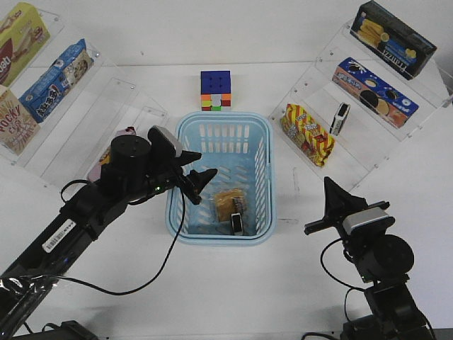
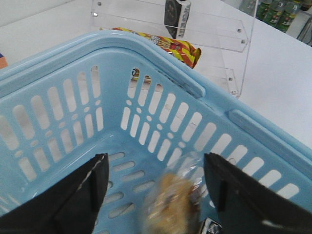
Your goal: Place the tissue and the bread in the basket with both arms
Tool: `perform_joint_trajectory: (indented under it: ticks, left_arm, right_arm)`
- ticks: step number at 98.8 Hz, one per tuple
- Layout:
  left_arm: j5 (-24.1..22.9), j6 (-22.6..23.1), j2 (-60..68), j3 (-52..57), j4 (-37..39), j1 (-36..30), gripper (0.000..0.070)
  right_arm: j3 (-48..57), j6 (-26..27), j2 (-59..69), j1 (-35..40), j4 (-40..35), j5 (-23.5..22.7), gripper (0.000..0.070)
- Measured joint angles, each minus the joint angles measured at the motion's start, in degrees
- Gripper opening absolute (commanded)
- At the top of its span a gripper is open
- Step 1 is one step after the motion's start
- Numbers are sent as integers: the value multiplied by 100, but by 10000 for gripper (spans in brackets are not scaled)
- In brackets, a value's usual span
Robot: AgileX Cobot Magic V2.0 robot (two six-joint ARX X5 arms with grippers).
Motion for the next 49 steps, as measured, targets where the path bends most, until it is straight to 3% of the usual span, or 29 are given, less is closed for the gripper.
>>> perform_joint_trajectory:
  ticks: [10,13,20,49]
  left_arm:
    - [-310,17,-155,284,-269,205,325]
    - [-474,20,-247,383,-319,282,248]
    - [-940,31,-533,625,-485,472,0]
    - [-2319,-33,-1880,706,-1681,1189,0]
  right_arm:
    - [0,7,0,0,2,68,0]
    - [0,7,0,0,2,70,0]
    - [0,7,0,0,2,68,0]
    - [0,7,0,0,7,63,0]
